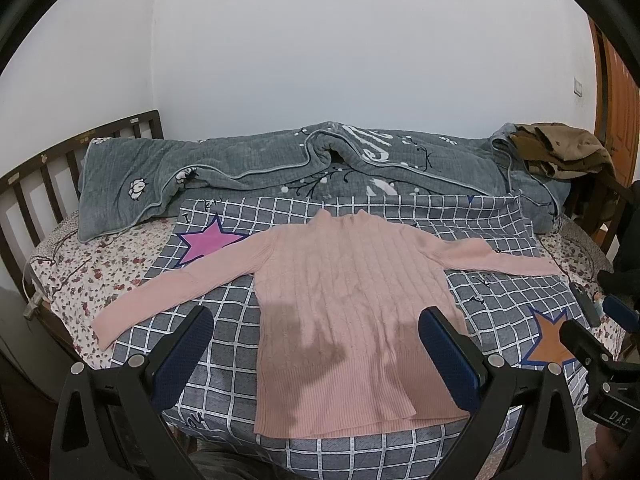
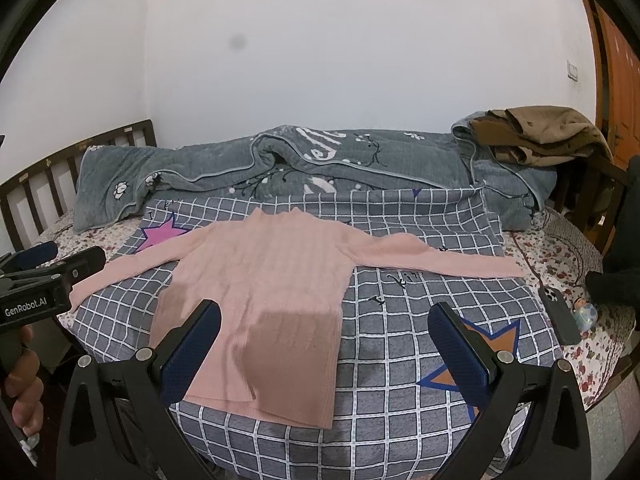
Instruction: Fold small clothes
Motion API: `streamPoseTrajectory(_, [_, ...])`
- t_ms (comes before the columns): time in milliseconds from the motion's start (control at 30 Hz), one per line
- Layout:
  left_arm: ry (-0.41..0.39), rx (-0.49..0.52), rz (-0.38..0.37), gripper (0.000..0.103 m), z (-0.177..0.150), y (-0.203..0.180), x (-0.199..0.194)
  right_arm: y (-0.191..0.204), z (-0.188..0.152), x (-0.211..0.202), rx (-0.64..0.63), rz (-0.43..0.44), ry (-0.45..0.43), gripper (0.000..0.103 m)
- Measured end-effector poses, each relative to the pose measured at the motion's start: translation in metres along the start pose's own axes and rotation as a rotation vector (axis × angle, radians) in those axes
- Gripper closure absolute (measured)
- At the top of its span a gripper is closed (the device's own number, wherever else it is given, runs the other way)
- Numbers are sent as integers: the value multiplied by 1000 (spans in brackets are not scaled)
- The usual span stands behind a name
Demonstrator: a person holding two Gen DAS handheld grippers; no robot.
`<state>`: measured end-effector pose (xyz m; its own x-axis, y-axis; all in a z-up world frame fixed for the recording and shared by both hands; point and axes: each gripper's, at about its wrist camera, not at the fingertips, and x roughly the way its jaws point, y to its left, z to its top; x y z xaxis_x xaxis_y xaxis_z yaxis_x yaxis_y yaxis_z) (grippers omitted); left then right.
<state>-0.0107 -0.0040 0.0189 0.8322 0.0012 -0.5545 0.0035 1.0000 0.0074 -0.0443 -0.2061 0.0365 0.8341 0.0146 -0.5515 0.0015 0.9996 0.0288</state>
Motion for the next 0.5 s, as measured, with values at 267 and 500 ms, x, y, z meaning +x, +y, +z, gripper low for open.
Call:
streamPoseTrajectory(267, [0,-6,-2,0,0,0,-1,0,-1,-1,1,0,0,1])
streamPoseTrajectory(500, [1,-7,1,0,0,-2,0,2,-1,-1,2,-1,0,1])
